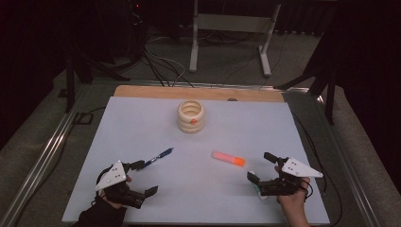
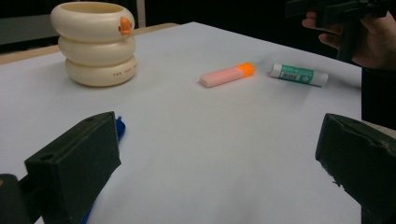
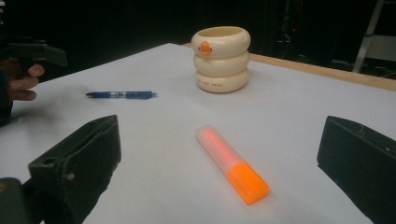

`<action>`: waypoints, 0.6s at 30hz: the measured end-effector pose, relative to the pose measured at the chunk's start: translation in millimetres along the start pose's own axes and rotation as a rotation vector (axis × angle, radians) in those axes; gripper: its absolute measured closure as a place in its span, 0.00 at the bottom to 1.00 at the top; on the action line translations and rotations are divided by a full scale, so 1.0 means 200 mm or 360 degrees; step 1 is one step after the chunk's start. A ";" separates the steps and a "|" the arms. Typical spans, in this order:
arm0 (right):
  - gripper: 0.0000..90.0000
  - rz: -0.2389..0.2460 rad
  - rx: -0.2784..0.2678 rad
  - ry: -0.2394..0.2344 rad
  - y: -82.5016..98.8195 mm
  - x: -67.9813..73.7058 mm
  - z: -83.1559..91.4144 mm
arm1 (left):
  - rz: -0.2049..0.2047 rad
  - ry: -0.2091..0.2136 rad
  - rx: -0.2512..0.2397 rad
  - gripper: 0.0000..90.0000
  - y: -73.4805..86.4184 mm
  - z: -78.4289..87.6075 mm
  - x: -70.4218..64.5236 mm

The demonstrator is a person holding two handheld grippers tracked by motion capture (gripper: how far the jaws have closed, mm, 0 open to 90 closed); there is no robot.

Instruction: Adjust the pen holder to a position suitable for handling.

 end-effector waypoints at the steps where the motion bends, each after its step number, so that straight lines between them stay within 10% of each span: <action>1: 0.00 0.0001 0.0001 -0.0001 0.00 0.00 0.00 | -0.0002 -0.0002 0.0000 0.00 0.00 0.00 0.00; 18: 0.00 -0.0004 0.0132 -0.0158 -0.02 0.05 0.02 | -0.0004 0.0008 0.0001 0.00 0.00 0.00 0.00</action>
Point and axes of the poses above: each handheld gripper's, and its own axes: z roughly backward along the jaws, y roughly out of its underside, x roughly to its left, the point moved 5 cm from there along -z, roughly forward along the jaws, and after that the axes turned 14 degrees about x, right-handed, at the moved point
